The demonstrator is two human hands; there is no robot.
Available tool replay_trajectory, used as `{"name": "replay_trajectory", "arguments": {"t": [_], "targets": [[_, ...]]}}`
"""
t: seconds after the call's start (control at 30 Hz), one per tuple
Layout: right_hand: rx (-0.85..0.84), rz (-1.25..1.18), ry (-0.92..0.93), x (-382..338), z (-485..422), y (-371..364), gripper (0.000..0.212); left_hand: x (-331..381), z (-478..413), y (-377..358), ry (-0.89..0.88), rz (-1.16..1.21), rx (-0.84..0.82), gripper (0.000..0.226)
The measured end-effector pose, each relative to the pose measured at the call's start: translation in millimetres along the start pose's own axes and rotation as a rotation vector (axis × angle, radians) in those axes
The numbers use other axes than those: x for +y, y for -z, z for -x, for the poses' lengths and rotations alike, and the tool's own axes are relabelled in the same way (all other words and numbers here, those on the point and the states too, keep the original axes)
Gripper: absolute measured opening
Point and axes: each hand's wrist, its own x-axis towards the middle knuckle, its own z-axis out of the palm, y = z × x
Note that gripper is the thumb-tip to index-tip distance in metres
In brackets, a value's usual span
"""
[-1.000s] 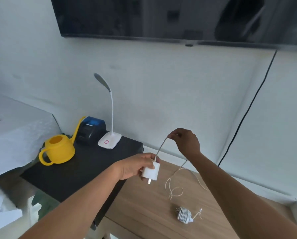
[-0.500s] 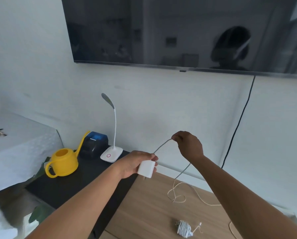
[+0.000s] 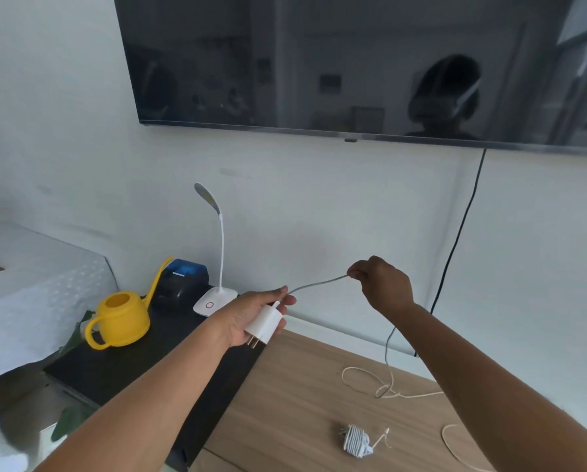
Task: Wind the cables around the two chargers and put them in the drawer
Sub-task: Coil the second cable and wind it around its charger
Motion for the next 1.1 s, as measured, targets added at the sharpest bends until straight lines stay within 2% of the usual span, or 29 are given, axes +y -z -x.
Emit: {"name": "replay_trajectory", "arguments": {"t": [0.27, 0.37, 0.5, 0.67, 0.77, 0.9, 1.03, 1.1], "targets": [[0.058, 0.015, -0.142, 36.2, 0.9, 9.0, 0.023, 0.5, 9.2, 12.6, 0.001, 0.061, 0.013, 0.025], [0.099, -0.019, -0.247, 43.3, 2.1, 13.7, 0.025, 3.2, 6.9, 21.8, -0.041, 0.123, 0.045, 0.021], [0.037, -0.064, -0.347, 44.9, 5.0, 14.0, 0.016, 4.4, 5.7, 24.2, -0.054, 0.123, 0.094, 0.022], [-0.167, 0.037, -0.199, 17.0, 15.1, -1.9, 0.020, 8.7, -2.5, 5.3, -0.084, 0.209, 0.100, 0.014], [-0.274, 0.037, -0.062, -3.0, 22.4, -12.3, 0.023, 9.4, -11.0, 2.1, -0.125, 0.128, 0.127, 0.018], [-0.386, -0.071, 0.113, -27.6, 26.2, -13.3, 0.026, 6.1, -17.3, -0.9, -0.164, 0.004, 0.167, 0.023], [-0.425, -0.279, 0.195, -43.2, 24.4, -6.0, 0.033, 1.3, -19.2, -3.8, -0.177, -0.070, 0.176, 0.030], [-0.513, -0.316, 0.221, -48.2, 22.3, -2.7, 0.031, 0.2, -18.9, -7.3, -0.175, -0.081, 0.165, 0.032]]}}
